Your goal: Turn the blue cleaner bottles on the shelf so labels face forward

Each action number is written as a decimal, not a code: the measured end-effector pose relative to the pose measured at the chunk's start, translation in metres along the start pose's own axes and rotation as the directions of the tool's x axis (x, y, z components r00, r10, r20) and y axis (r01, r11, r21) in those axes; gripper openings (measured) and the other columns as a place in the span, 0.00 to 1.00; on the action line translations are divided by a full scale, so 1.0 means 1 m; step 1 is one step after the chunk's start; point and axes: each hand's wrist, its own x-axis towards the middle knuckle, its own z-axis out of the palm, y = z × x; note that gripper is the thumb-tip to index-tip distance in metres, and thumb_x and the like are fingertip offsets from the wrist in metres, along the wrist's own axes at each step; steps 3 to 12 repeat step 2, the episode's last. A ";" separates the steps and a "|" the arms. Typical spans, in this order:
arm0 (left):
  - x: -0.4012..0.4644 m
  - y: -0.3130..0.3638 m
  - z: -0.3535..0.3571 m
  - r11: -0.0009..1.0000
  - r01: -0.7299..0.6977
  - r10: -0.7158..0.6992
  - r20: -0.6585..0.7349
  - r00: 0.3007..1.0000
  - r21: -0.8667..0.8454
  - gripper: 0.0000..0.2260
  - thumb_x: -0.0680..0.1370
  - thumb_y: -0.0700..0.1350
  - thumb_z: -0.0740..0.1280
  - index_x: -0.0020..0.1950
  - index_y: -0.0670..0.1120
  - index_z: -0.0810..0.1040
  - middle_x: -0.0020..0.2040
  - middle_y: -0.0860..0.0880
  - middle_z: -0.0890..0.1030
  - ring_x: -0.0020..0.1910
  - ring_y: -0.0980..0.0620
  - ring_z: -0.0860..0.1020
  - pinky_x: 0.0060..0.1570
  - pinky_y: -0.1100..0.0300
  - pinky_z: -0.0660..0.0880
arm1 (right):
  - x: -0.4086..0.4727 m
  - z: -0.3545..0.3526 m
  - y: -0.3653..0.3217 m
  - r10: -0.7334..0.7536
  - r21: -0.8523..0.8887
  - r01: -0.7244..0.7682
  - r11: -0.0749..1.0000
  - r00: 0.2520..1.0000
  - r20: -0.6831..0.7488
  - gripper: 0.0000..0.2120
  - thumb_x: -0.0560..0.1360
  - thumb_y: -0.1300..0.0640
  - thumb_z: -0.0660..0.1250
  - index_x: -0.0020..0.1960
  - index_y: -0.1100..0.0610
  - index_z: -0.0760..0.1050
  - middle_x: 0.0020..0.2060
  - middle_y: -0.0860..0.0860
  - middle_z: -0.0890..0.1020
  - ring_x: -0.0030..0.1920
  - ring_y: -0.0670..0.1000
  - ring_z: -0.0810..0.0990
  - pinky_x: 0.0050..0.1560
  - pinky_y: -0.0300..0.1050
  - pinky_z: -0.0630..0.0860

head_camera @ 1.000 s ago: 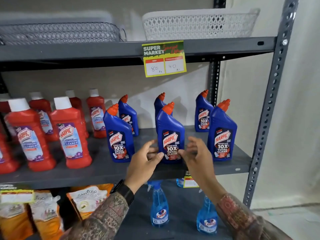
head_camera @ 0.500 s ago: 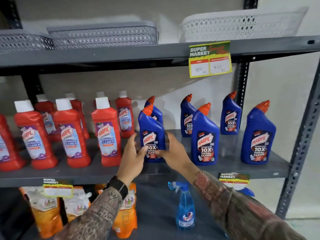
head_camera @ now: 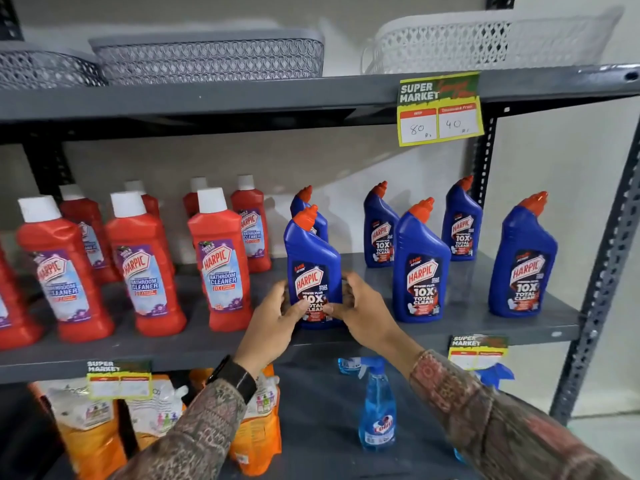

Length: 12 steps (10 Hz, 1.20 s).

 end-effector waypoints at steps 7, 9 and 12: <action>-0.001 0.003 0.000 0.999 -0.013 0.013 0.000 1.000 -0.034 0.16 0.83 0.47 0.68 0.71 0.52 0.73 0.59 0.58 0.82 0.51 0.77 0.79 0.50 0.71 0.79 | -0.004 0.001 -0.004 -0.001 0.014 0.001 1.000 1.000 0.005 0.24 0.76 0.63 0.74 0.69 0.53 0.71 0.62 0.52 0.84 0.60 0.48 0.84 0.61 0.52 0.83; -0.001 0.003 0.000 0.999 -0.013 0.013 0.000 1.000 -0.034 0.16 0.83 0.47 0.68 0.71 0.52 0.73 0.59 0.58 0.82 0.51 0.77 0.79 0.50 0.71 0.79 | -0.004 0.001 -0.004 -0.001 0.014 0.001 1.000 1.000 0.005 0.24 0.76 0.63 0.74 0.69 0.53 0.71 0.62 0.52 0.84 0.60 0.48 0.84 0.61 0.52 0.83; -0.001 0.003 0.000 0.999 -0.013 0.013 0.000 1.000 -0.034 0.16 0.83 0.47 0.68 0.71 0.52 0.73 0.59 0.58 0.82 0.51 0.77 0.79 0.50 0.71 0.79 | -0.004 0.001 -0.004 -0.001 0.014 0.001 1.000 1.000 0.005 0.24 0.76 0.63 0.74 0.69 0.53 0.71 0.62 0.52 0.84 0.60 0.48 0.84 0.61 0.52 0.83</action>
